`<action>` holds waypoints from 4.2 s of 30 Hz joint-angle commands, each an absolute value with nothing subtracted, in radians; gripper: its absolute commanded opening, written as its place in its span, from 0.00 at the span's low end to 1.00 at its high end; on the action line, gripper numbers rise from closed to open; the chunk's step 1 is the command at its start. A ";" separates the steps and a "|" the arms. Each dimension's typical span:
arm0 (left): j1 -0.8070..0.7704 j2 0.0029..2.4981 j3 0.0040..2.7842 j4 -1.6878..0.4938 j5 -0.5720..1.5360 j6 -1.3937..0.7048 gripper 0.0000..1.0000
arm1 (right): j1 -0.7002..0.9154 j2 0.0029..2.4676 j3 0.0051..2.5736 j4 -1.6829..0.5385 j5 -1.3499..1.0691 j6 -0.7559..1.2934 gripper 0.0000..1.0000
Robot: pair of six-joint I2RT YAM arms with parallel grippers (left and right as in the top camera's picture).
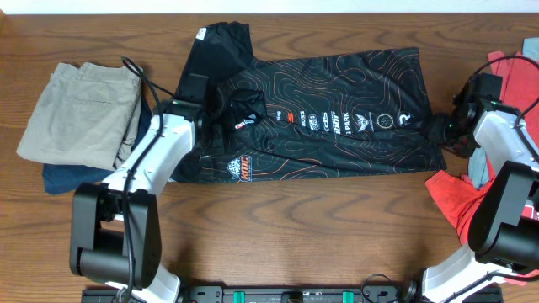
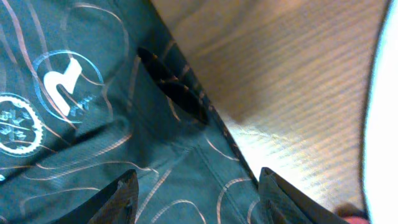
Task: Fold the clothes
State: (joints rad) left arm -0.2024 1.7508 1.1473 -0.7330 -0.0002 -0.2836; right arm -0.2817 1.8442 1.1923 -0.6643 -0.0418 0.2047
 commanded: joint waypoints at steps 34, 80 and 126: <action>-0.195 1.773 1.099 -0.686 -0.012 -0.291 0.61 | -0.295 1.907 1.164 -0.628 -0.147 0.216 0.08; -0.195 1.800 1.056 -0.657 -0.046 -0.294 0.62 | -0.370 1.893 1.065 -0.651 0.066 0.141 0.28; -0.181 1.527 0.958 -0.731 -0.027 -0.578 0.66 | -0.103 1.706 1.134 -1.007 -0.278 -0.110 0.56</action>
State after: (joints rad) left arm -0.1848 1.5070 0.9588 -0.7422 -0.0147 -0.5659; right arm -0.1589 1.6951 1.1618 -1.0092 -0.2455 -0.0631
